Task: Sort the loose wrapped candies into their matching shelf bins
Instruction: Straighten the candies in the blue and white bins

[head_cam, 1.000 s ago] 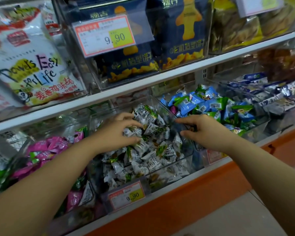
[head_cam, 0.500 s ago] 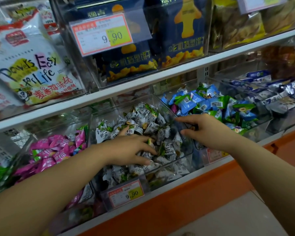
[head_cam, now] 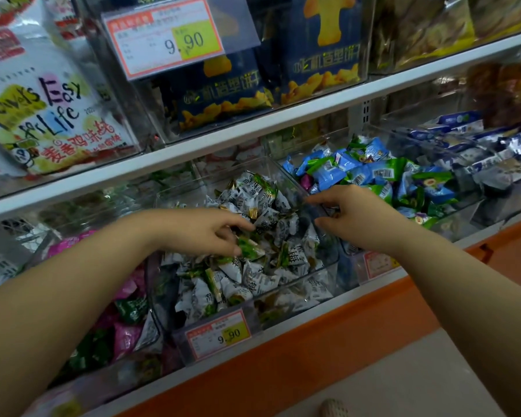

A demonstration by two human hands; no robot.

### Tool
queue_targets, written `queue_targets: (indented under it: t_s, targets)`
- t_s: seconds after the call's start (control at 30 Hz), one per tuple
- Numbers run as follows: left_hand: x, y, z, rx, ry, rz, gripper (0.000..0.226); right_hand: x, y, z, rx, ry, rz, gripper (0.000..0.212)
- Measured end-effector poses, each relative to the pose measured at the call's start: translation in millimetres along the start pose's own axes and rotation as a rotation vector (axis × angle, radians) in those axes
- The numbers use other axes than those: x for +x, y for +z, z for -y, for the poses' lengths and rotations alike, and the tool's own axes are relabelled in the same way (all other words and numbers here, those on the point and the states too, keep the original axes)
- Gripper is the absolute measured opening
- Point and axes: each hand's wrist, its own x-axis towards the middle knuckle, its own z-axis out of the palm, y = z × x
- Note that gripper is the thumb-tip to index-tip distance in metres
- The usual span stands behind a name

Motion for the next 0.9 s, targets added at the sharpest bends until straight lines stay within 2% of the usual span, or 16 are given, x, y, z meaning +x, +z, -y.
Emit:
queue_targets:
  t_s: [0.07, 0.13, 0.17, 0.23, 0.3, 0.37, 0.67, 0.83, 0.9]
  targets:
    - [10, -3, -2, -0.017, 0.036, -0.155, 0.034, 1, 0, 1, -0.013, 0.011, -0.002, 0.043]
    - [26, -5, -2, 0.163, 0.054, -0.304, 0.027, 2, 1, 2, -0.023, 0.024, -0.004, 0.043]
    - [34, -4, 0, 0.25, 0.04, -0.319, 0.027, 2, 2, 2, -0.023, 0.025, -0.005, 0.043]
    - [48, 1, 6, 0.342, -0.019, -0.248, 0.031, 2, 2, 2, -0.024, 0.017, -0.006, 0.042]
    - [58, 4, 14, 0.36, -0.076, -0.2, 0.035, 0, 2, 0, -0.022, 0.009, -0.006, 0.042]
    - [61, 3, 23, 0.369, -0.099, -0.223, 0.036, 0, 2, -1, -0.015, 0.006, -0.005, 0.042]
    - [42, -1, 52, 0.134, -0.084, -0.339, 0.034, 0, 2, -2, -0.016, 0.008, 0.017, 0.042]
    - [26, -6, 50, 0.016, -0.061, -0.333, 0.033, 0, 0, -1, -0.025, 0.015, 0.018, 0.042]
    - [29, -7, 39, -0.017, -0.002, -0.444, 0.029, 1, 0, 0, -0.025, 0.007, 0.012, 0.042]
